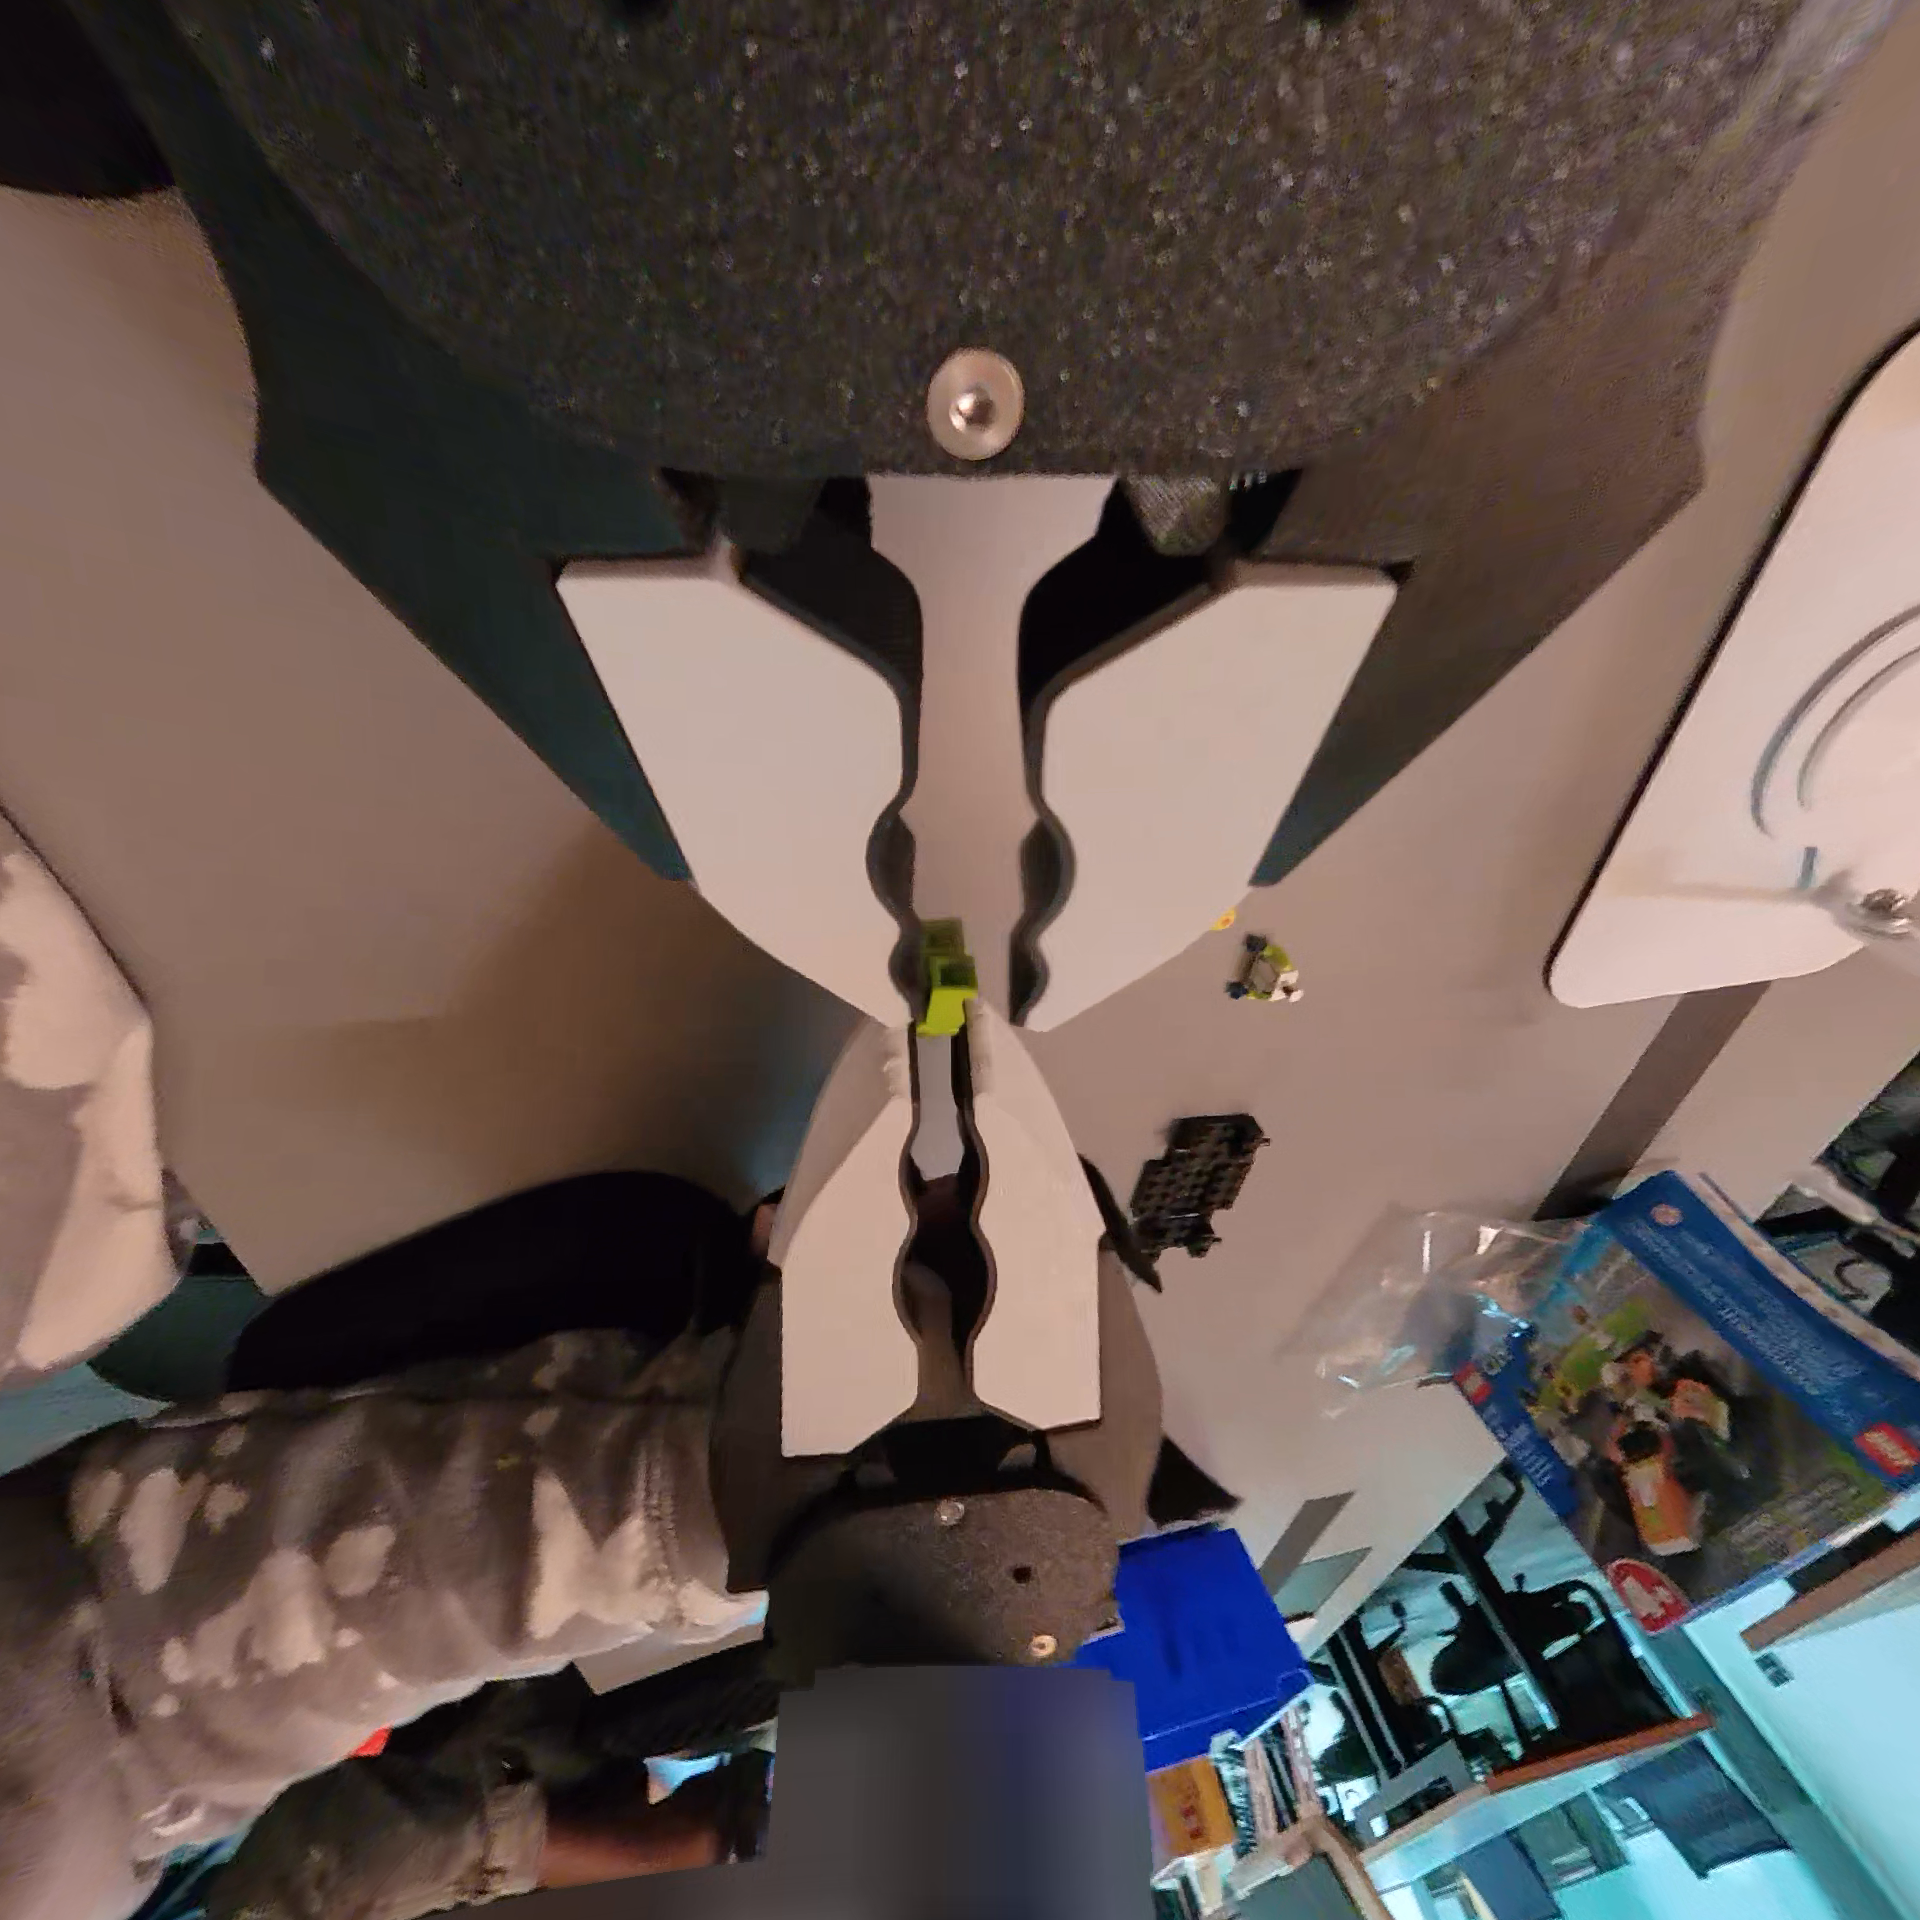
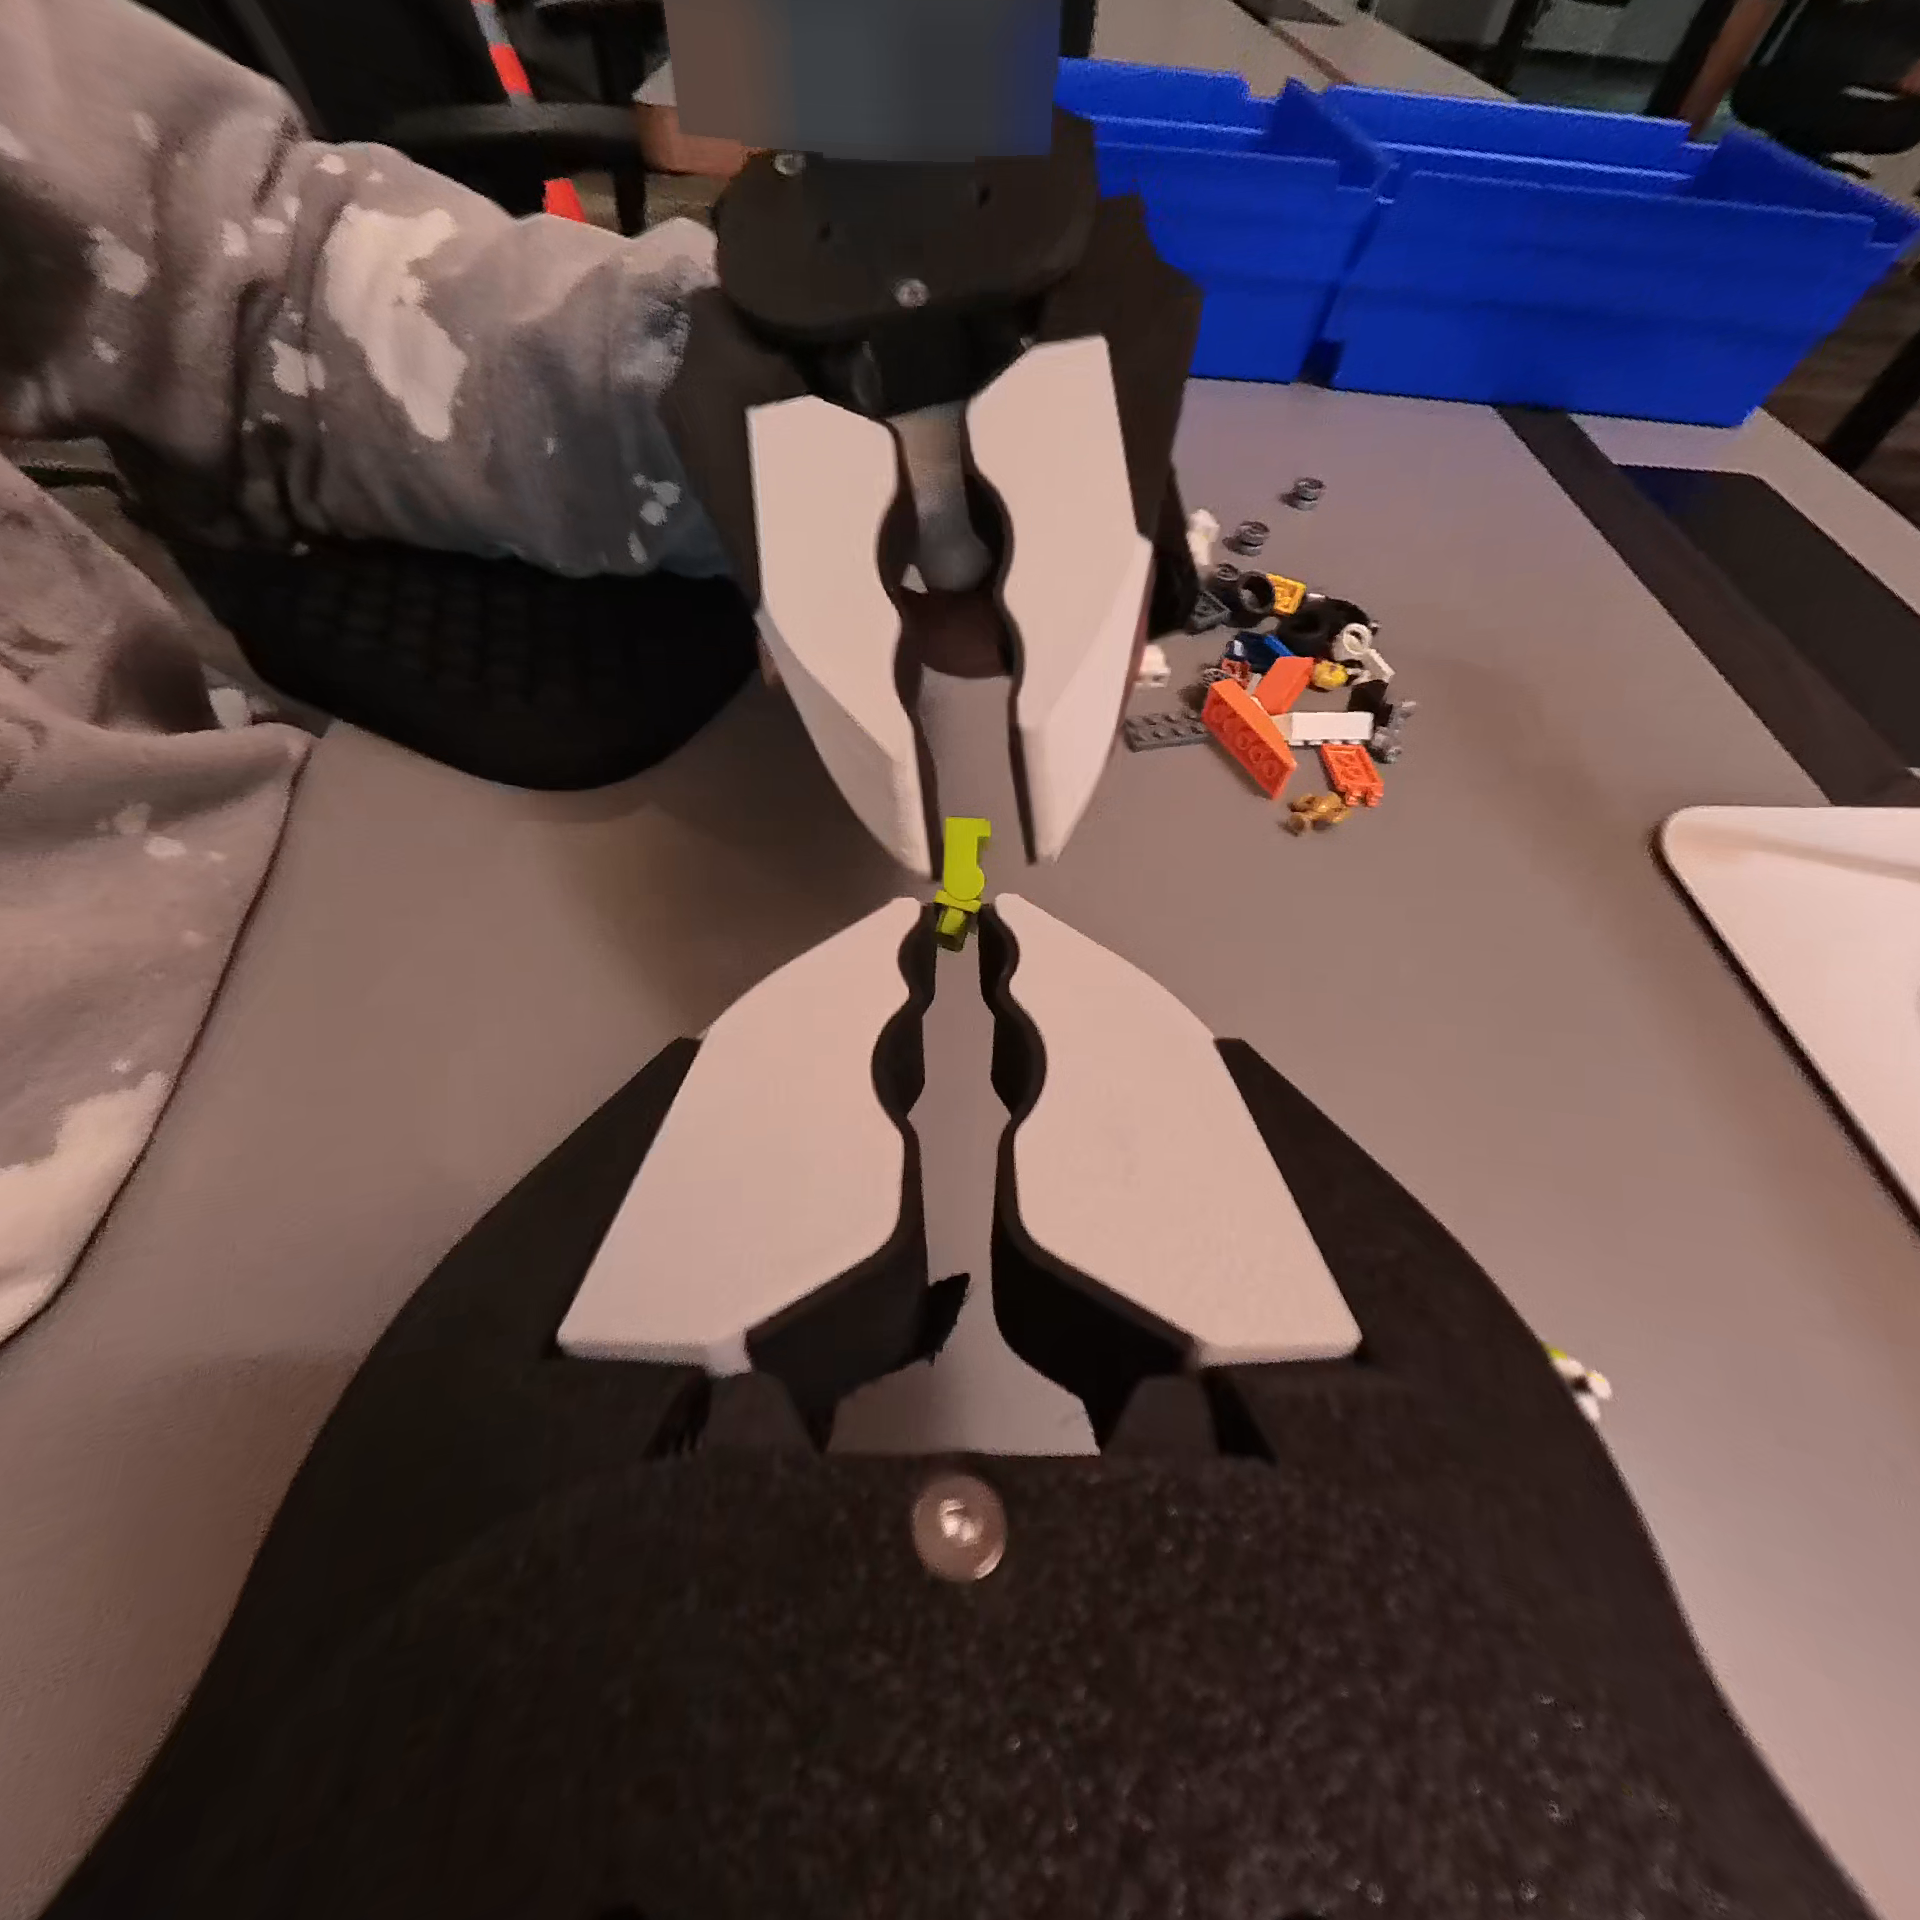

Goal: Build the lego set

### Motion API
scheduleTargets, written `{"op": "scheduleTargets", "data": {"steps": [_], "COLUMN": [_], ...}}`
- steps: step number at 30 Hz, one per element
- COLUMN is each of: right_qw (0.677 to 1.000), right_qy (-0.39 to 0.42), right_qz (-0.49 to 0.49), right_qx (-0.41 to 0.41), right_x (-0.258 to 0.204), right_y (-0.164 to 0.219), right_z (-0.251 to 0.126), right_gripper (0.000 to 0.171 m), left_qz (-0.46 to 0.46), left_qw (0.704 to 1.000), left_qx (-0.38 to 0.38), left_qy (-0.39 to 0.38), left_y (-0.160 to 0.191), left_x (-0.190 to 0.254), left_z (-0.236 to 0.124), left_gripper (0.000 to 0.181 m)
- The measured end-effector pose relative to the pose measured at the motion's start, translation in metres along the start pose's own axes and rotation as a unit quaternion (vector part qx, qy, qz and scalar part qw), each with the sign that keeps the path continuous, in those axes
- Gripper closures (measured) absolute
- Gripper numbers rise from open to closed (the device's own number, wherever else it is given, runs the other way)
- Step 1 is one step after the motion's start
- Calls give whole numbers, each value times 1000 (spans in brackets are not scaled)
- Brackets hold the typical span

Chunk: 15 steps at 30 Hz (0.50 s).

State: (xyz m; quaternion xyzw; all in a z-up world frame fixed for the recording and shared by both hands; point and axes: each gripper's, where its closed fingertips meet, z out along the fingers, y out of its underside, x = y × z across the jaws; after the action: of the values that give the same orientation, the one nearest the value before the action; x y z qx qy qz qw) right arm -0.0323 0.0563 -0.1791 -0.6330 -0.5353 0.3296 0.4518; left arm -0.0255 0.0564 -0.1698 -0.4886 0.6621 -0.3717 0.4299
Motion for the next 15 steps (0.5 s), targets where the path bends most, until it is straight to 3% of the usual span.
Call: {"op": "scheduleTargets", "data": {"steps": [3,10,13,15], "right_qw": [999,992,992,995], "right_qy": [-20,-114,-112,-81], "right_qz": [-26,-59,-62,-57], "right_qx": [-16,-12,7,11], "right_x": [-9,-35,-38,-30], "right_y": [4,0,-6,-8], "right_z": [1,-7,-6,-6], "right_gripper": [164,164,164,164], "left_qz": [13,-60,-109,-116], "left_qw": [999,985,971,974], "left_qx": [-12,41,74,86], "left_qy": [32,154,197,175], "left_y": [3,-9,-13,-14], "left_x": [13,38,40,32], "left_z": [4,2,-4,-4], "left_gripper": [173,173,174,174]}}
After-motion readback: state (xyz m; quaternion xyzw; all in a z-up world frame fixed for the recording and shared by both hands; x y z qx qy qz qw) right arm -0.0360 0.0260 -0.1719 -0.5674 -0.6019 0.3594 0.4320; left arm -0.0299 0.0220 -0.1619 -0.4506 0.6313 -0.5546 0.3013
